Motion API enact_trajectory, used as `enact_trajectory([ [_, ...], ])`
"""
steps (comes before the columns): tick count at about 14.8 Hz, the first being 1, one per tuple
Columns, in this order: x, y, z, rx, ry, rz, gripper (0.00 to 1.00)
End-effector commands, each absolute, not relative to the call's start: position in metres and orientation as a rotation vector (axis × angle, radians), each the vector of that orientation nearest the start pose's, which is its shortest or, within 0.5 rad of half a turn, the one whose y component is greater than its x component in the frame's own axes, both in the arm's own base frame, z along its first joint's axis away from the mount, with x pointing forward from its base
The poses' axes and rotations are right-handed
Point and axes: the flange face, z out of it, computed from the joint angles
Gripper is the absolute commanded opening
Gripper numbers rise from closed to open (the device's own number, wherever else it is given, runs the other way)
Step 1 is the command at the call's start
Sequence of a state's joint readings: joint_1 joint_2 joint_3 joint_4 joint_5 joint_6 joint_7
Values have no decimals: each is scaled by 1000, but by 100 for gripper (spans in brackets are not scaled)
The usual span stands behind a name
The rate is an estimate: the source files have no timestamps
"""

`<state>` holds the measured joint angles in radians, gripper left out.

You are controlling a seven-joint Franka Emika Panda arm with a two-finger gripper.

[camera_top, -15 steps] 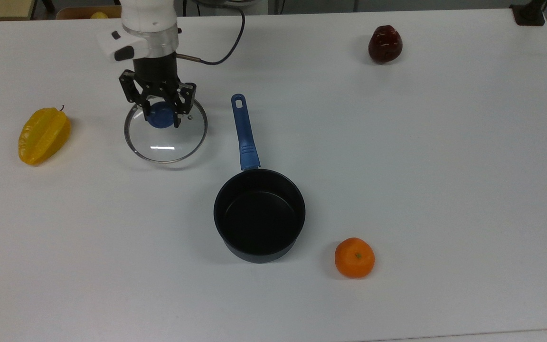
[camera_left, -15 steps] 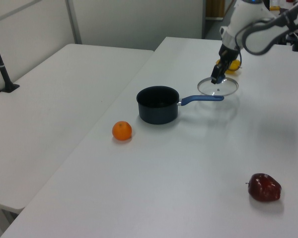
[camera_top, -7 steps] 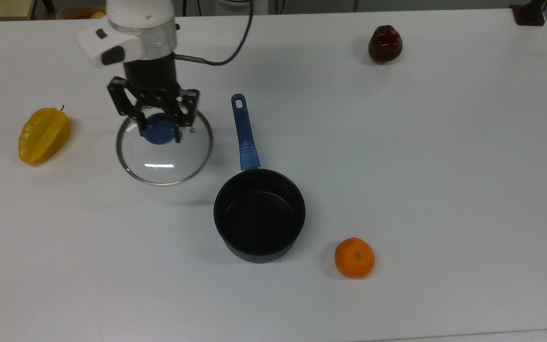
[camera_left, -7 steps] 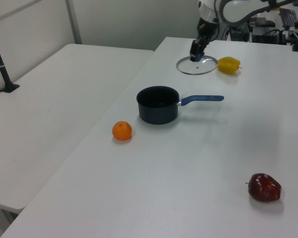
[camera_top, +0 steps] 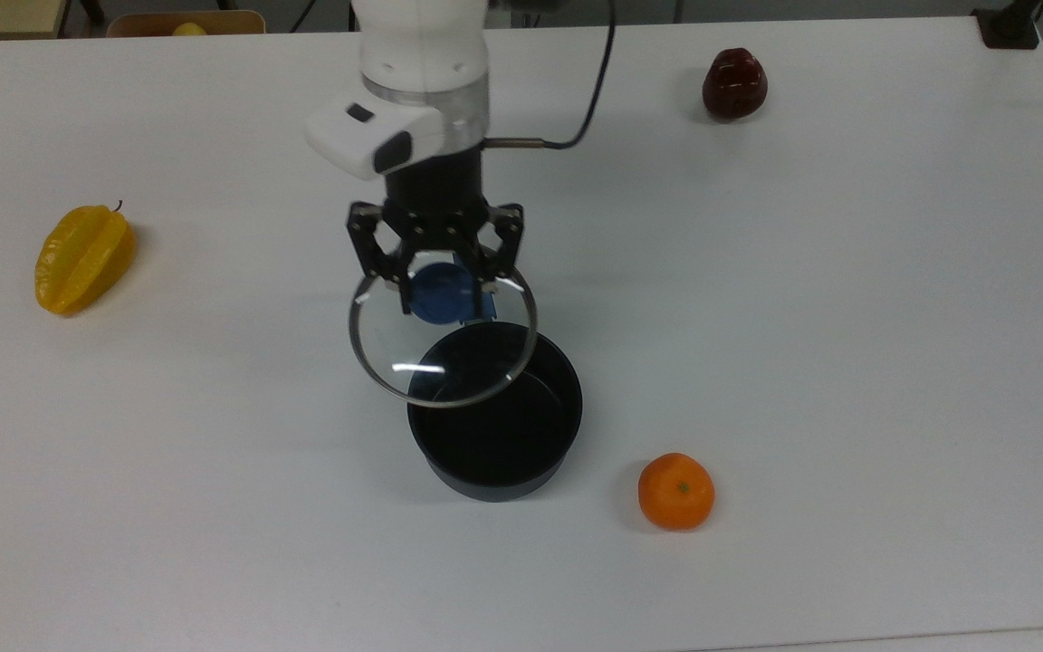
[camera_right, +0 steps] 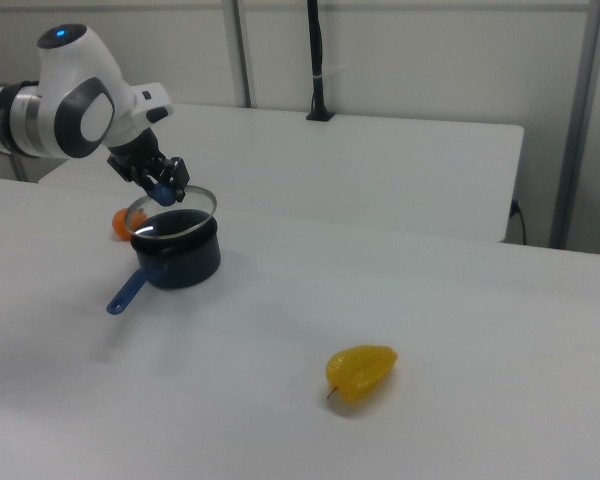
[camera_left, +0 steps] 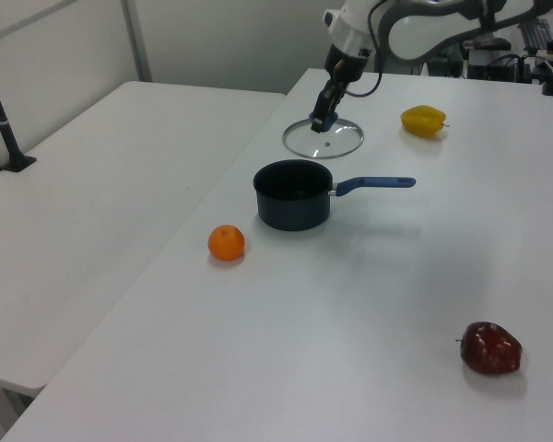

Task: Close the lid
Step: 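Lift the glass lid and carry it over the black saucepan, then lower the lid onto the saucepan rim and open the gripper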

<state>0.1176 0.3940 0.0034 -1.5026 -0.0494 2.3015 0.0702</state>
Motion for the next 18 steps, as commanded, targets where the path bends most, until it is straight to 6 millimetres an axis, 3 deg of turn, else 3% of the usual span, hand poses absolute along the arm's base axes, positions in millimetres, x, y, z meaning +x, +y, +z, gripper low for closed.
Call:
enact_trajectory([
  [1, 731, 106, 463, -3016, -142, -820, 43],
  [6, 736, 124, 431, -3032, -219, -826, 43],
  [14, 733, 129, 416, -3043, -234, -787, 46],
  [16, 733, 128, 413, -3046, -232, -781, 52],
  [17, 733, 128, 410, -3047, -232, -776, 65],
  [18, 734, 127, 403, -3053, -233, -763, 71],
])
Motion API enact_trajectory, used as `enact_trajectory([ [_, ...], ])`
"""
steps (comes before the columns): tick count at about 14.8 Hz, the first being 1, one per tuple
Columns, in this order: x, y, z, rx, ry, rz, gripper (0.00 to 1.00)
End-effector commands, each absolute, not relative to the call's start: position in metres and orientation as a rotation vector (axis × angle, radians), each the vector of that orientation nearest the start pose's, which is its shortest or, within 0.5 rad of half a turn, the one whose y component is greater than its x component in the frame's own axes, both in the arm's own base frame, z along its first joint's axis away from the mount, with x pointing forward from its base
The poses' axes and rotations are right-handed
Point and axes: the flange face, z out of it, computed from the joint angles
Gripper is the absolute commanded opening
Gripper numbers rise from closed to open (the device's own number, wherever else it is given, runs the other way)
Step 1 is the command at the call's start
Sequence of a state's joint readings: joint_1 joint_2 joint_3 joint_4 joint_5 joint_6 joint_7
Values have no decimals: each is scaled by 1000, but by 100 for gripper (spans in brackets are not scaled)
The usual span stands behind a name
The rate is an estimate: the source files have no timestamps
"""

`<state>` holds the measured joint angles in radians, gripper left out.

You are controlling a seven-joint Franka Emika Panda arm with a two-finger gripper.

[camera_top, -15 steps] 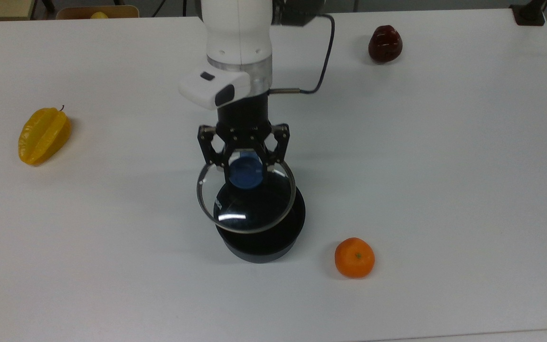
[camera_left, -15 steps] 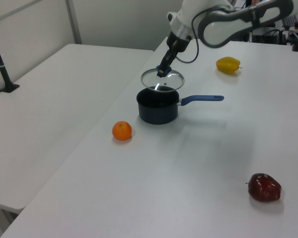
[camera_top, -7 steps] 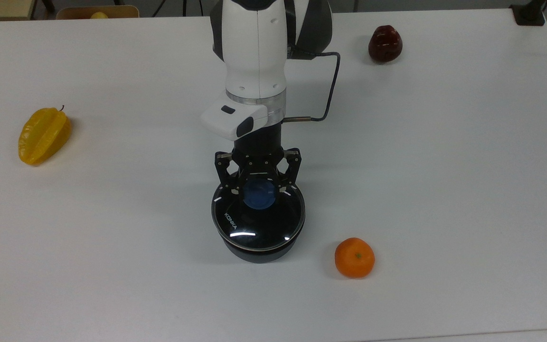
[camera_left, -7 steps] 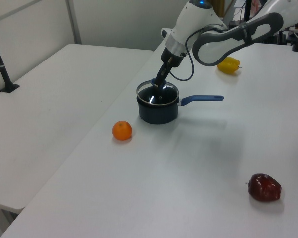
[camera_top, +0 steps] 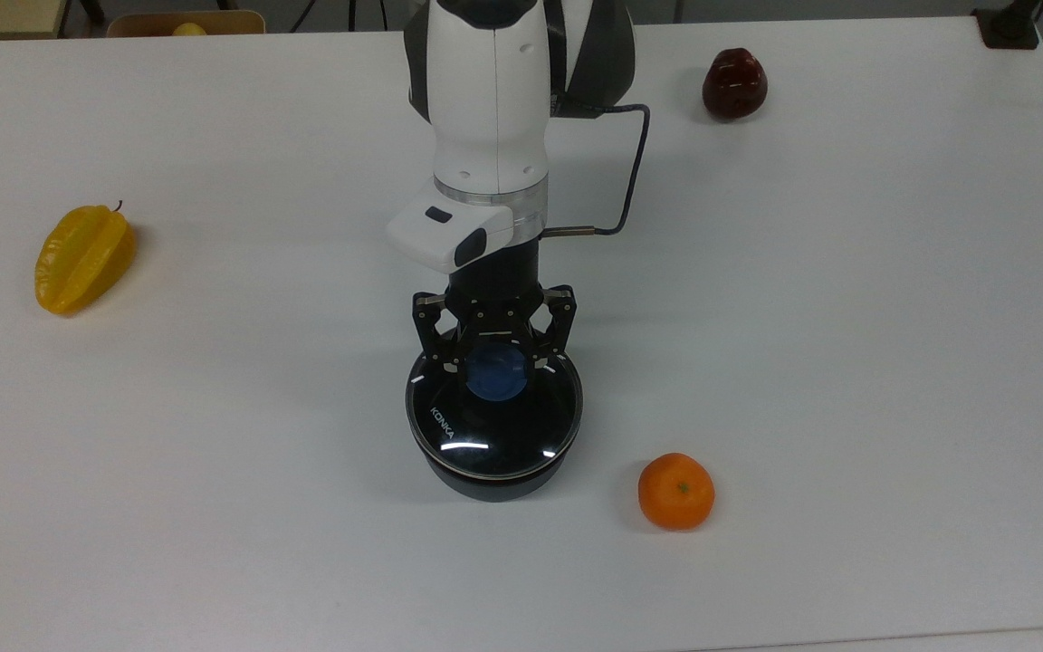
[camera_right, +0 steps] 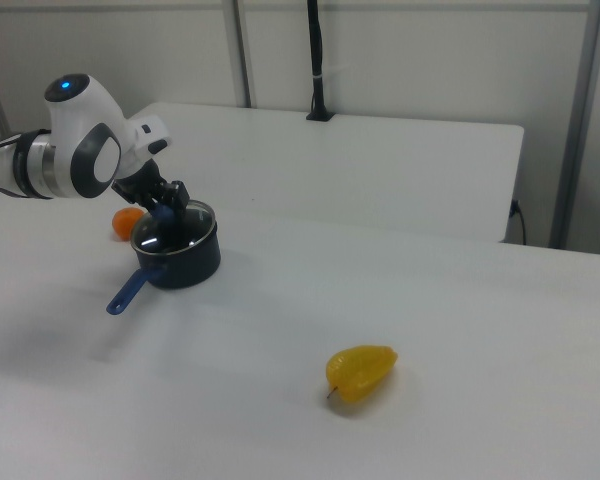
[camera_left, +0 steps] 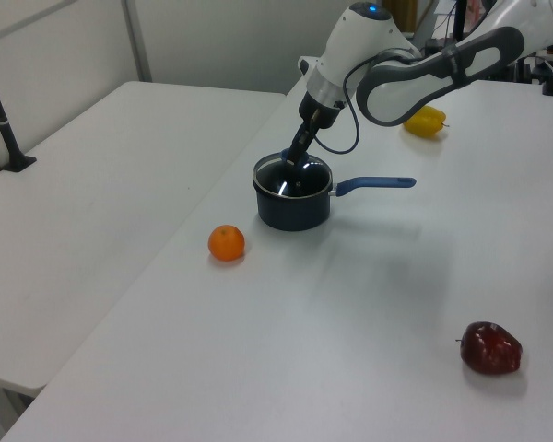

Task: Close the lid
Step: 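Lower the lid onto the saucepan rim and open the gripper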

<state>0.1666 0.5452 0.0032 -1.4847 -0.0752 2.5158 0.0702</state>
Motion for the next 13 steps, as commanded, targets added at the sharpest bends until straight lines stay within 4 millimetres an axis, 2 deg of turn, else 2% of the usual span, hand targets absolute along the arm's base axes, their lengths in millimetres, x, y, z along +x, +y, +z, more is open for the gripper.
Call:
enact_trajectory([
  [1, 735, 127, 398, -3055, -231, -753, 77],
  [4, 735, 126, 397, -3054, -220, -753, 100],
  [5, 736, 125, 399, -3054, -219, -758, 100],
  [9, 729, 123, 427, -3044, -202, -787, 100],
  [10, 721, 121, 429, -3049, -202, -771, 100],
  [13, 691, 107, 452, -3074, -186, -726, 100],
])
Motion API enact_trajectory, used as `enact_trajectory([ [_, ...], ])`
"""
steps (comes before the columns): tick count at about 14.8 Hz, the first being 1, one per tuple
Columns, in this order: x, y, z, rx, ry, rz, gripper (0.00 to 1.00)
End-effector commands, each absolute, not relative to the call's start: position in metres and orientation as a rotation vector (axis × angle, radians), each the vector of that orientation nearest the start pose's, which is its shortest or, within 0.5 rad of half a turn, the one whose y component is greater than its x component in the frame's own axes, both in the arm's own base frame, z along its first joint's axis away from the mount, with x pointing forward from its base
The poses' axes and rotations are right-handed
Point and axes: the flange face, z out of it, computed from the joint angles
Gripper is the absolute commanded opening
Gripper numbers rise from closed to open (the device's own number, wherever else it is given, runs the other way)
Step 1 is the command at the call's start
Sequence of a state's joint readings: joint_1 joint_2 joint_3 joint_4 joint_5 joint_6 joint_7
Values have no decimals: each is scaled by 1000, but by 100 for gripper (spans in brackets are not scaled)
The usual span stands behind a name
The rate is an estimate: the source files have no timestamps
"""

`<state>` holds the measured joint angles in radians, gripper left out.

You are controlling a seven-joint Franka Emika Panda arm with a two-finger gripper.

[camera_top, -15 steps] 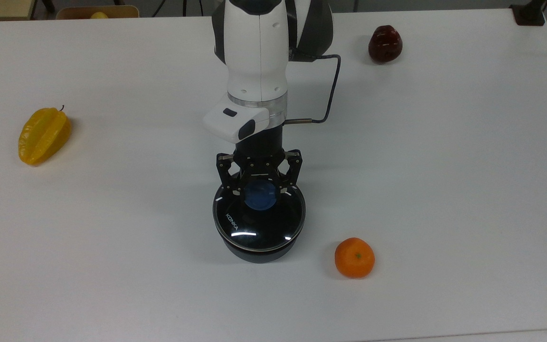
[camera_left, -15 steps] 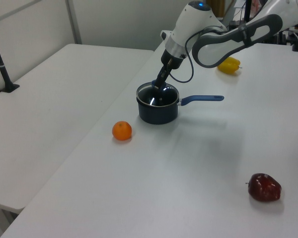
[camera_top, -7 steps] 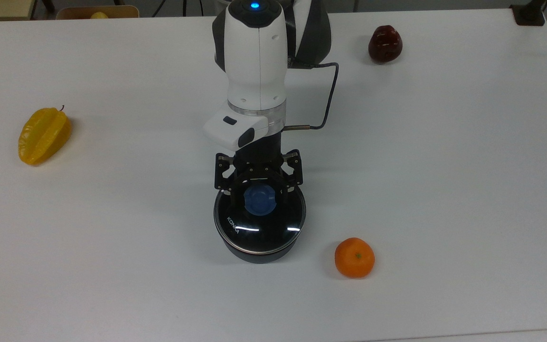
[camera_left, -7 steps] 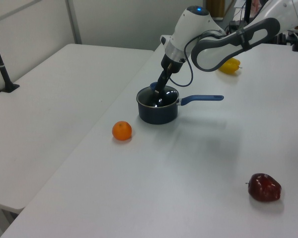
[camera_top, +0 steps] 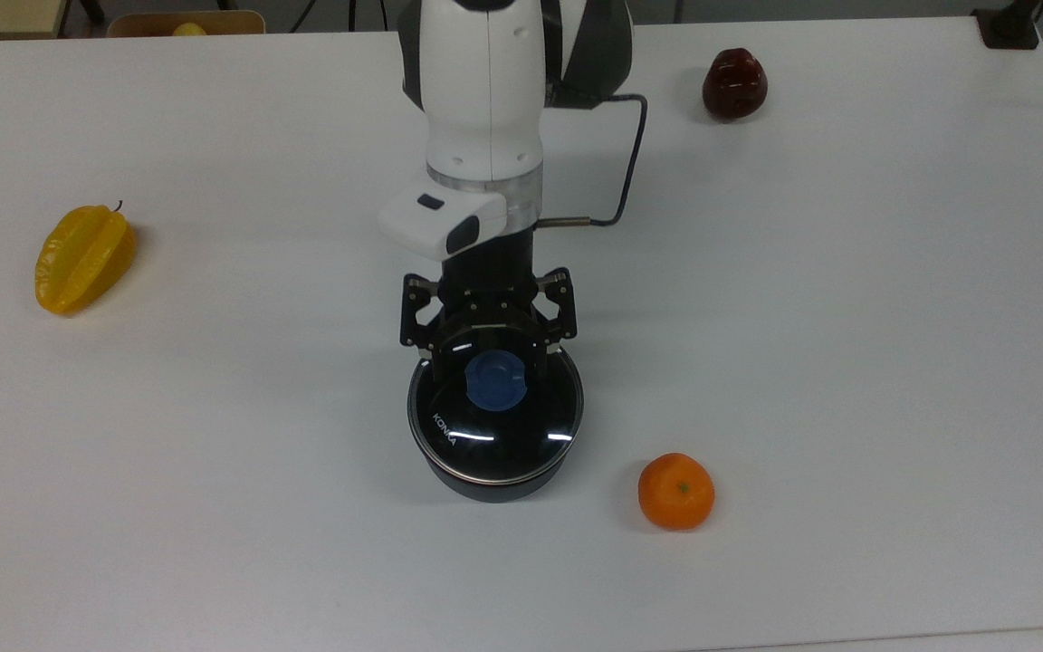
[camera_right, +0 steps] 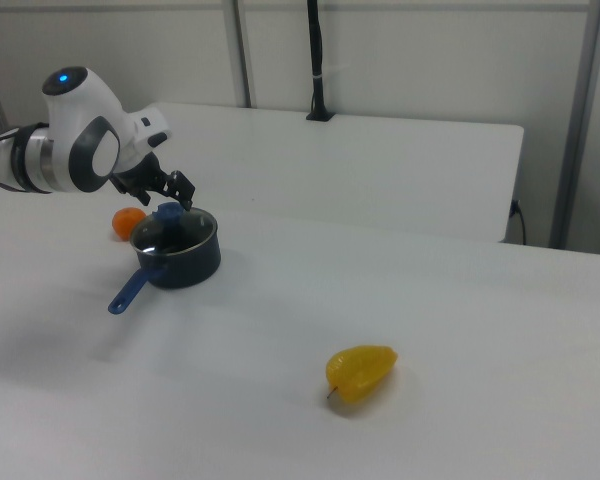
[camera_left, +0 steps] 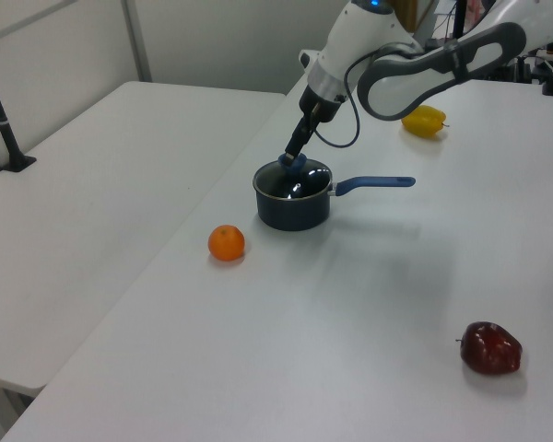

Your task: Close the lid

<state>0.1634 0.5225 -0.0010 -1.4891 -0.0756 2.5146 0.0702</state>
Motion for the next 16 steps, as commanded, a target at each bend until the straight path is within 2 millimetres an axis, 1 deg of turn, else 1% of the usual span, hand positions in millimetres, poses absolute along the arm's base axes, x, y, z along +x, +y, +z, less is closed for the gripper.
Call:
enact_trajectory([
  [1, 680, 101, 463, -3091, -173, -681, 100],
  [2, 669, 92, 472, -3118, -153, -603, 100],
  [4, 646, 82, 493, -3172, -127, -405, 100],
  [5, 628, 74, 512, -3195, -108, -303, 100],
  [6, 614, 64, 524, -3211, -85, -232, 100],
  [8, 583, 52, 544, -3250, -77, -83, 100],
  [9, 568, 49, 549, -3266, -75, -5, 100],
  [10, 553, 46, 559, -3271, -70, 28, 100],
  [12, 528, 26, 573, -3270, -28, 30, 100],
  [13, 519, 17, 580, -3257, 1, 16, 100],
  [14, 514, 5, 586, -3250, 9, 10, 100],
  [16, 510, 0, 590, -3208, -35, 48, 100],
])
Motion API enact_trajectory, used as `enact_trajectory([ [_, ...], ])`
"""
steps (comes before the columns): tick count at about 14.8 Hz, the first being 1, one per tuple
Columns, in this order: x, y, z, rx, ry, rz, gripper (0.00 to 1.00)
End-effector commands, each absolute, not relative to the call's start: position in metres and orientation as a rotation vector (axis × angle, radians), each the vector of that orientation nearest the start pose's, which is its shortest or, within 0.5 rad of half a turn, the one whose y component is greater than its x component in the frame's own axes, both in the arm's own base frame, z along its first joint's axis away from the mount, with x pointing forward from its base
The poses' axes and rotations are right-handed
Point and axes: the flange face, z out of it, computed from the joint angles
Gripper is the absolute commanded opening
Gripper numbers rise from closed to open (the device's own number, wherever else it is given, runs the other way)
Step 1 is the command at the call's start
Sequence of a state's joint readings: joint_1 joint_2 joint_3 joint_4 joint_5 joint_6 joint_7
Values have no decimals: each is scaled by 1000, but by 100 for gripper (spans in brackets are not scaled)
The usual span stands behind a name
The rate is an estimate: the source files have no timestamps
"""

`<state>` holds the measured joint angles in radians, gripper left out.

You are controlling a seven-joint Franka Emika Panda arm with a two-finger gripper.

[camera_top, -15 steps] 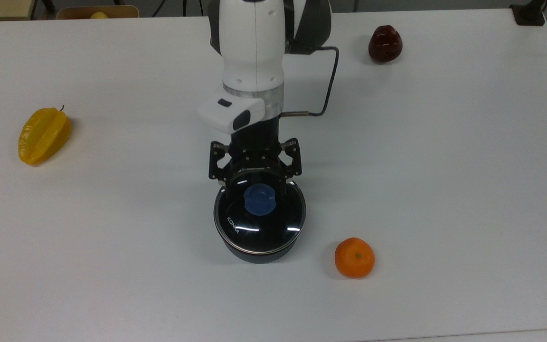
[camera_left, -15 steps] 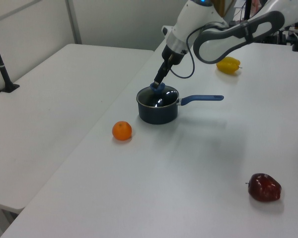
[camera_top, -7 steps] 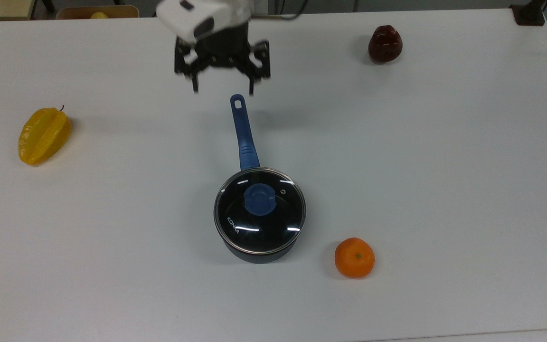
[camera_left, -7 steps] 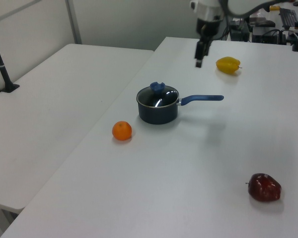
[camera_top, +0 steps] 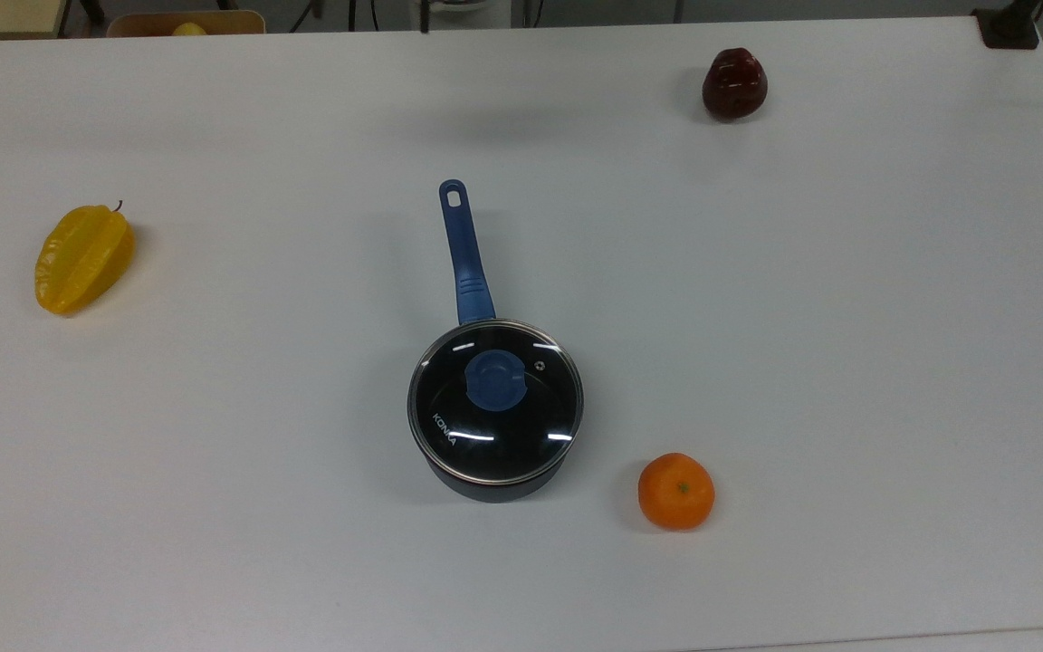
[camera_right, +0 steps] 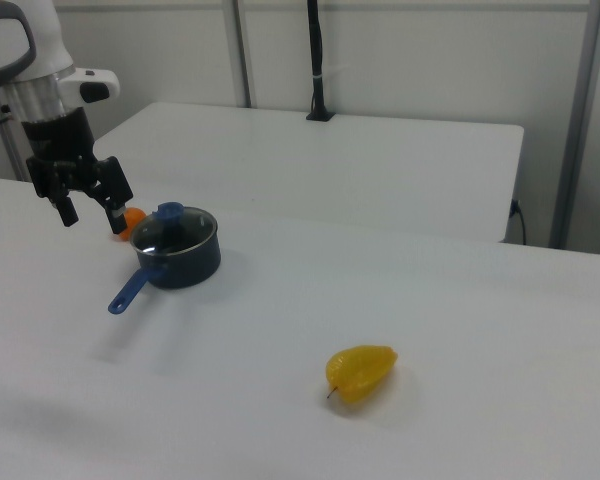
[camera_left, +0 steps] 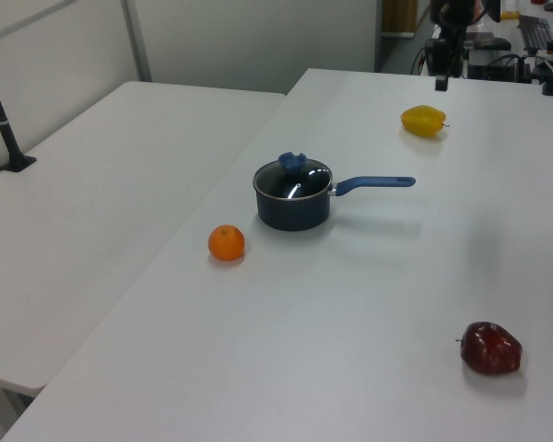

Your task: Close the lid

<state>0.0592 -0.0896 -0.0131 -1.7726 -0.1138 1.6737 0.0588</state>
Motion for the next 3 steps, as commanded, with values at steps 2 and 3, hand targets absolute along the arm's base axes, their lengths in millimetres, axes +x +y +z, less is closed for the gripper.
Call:
enact_trajectory([
  [2, 512, 0, 591, -3193, -28, 36, 100],
  [3, 513, -1, 592, -3192, -25, 39, 100],
])
